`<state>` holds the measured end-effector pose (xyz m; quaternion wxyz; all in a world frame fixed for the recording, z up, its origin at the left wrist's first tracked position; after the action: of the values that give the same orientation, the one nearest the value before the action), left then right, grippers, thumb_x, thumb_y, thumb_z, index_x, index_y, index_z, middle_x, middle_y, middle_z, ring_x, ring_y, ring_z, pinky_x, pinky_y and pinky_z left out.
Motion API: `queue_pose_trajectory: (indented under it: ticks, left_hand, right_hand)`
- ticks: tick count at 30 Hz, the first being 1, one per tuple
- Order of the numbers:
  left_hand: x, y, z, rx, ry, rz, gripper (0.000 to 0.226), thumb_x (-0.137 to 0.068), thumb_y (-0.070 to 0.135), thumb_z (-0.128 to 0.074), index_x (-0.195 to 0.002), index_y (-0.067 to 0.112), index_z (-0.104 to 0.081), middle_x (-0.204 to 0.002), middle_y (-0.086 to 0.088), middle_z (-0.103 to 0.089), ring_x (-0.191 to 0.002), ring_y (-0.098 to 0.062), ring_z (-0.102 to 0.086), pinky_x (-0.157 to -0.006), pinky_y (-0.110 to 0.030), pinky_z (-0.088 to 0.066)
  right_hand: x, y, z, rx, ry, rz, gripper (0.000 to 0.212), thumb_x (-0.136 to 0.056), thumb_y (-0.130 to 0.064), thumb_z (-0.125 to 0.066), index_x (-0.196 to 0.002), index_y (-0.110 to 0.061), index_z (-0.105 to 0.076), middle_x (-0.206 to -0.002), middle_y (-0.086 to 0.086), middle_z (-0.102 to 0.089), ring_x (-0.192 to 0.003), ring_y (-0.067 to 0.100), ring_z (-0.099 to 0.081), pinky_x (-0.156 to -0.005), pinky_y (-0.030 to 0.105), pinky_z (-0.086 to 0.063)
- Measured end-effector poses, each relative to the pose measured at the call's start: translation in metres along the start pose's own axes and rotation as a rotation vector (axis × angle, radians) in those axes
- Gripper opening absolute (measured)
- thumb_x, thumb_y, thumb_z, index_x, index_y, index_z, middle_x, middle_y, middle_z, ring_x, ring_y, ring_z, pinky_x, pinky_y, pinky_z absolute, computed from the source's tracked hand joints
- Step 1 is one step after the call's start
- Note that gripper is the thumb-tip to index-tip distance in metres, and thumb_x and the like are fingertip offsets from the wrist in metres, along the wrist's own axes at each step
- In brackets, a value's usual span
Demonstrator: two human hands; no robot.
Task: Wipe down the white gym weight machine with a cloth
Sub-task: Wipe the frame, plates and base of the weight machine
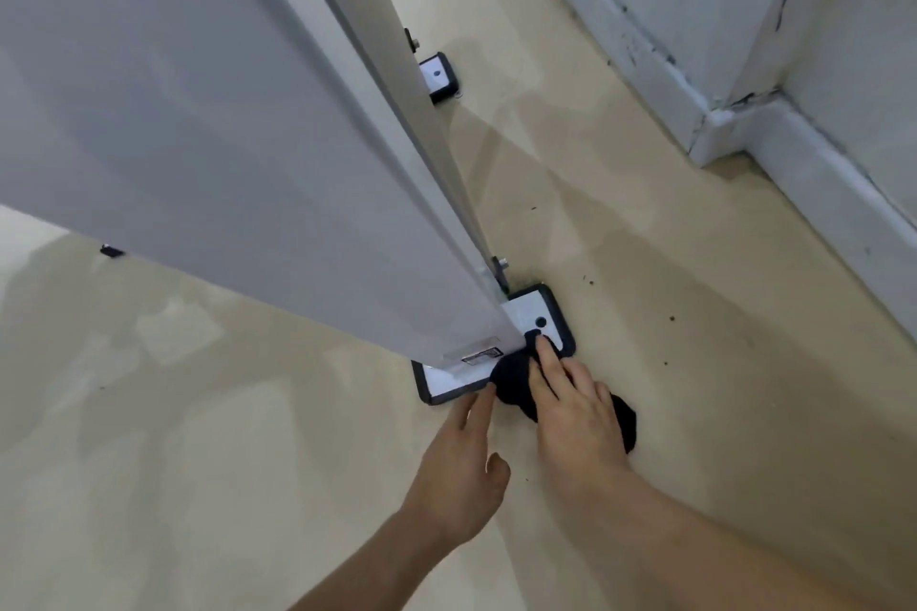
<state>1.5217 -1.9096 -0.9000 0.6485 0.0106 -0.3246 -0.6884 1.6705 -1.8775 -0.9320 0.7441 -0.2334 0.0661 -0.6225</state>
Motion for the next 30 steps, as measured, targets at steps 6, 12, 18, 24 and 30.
queue_pose_trajectory:
  ticks: [6, 12, 18, 24, 30]
  left_hand:
    - [0.011, -0.034, 0.002, 0.131, 0.094, 0.223, 0.075, -0.085, 0.005, -0.05, -0.152, 0.024, -0.023, -0.139, 0.0, -0.037, -0.113, -0.007, -0.047, -0.088, -0.004, -0.037]
    - [0.01, -0.055, 0.009, 0.122, 0.164, 0.249, 0.065, -0.087, 0.003, -0.051, -0.147, 0.023, -0.037, -0.132, -0.003, -0.043, -0.097, -0.008, -0.055, -0.079, -0.001, -0.038]
    - [-0.002, 0.005, -0.015, -0.069, -0.028, -0.107, 0.072, -0.086, 0.011, -0.046, -0.152, 0.02, -0.018, -0.137, 0.001, -0.035, -0.099, -0.018, -0.055, -0.078, -0.012, -0.039]
    - [-0.026, 0.034, -0.009, -0.117, 0.025, -0.146, 0.08, -0.08, 0.006, -0.044, -0.153, 0.02, -0.015, -0.154, 0.002, -0.022, -0.131, -0.017, -0.037, -0.094, -0.025, -0.044]
    - [-0.026, 0.034, -0.012, -0.208, -0.053, -0.134, 0.082, -0.083, 0.005, -0.044, -0.155, 0.017, -0.007, -0.162, 0.0, -0.006, -0.143, -0.018, -0.022, -0.112, -0.024, -0.03]
  right_hand:
    - [0.023, -0.053, -0.029, -0.026, 0.0, 0.254, 0.047, -0.069, -0.018, -0.07, -0.116, -0.018, -0.071, -0.134, 0.0, -0.061, -0.099, 0.015, -0.067, -0.071, 0.027, -0.055]
    - [0.016, -0.067, -0.05, -0.113, -0.148, 0.287, 0.065, -0.088, -0.014, -0.053, -0.149, -0.026, -0.032, -0.16, -0.016, -0.014, -0.131, 0.018, -0.035, -0.098, 0.034, -0.037]
    - [-0.024, 0.025, 0.01, -0.425, 0.218, -0.16, 0.035, -0.084, -0.004, -0.056, -0.111, -0.02, -0.071, -0.121, -0.008, -0.065, -0.106, 0.018, -0.058, -0.087, 0.025, -0.046]
    - [-0.084, 0.006, 0.034, -0.372, 0.014, 0.102, 0.058, -0.095, -0.007, -0.044, -0.15, -0.013, -0.029, -0.158, -0.001, -0.023, -0.146, 0.014, -0.018, -0.117, 0.024, -0.019]
    - [-0.048, 0.042, 0.029, -0.202, 0.118, 0.291, 0.043, -0.058, 0.015, -0.077, -0.096, -0.004, -0.075, -0.109, 0.011, -0.072, -0.104, 0.036, -0.067, -0.087, 0.041, -0.055]
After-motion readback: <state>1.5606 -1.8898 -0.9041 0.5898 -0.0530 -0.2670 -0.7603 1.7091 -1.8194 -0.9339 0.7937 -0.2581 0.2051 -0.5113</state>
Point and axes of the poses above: each hand's wrist, its own x-axis away from the middle knuckle, its own z-axis out of the back of the hand, y = z × x, the point moved 1 cm from there along -x, towards the middle knuckle
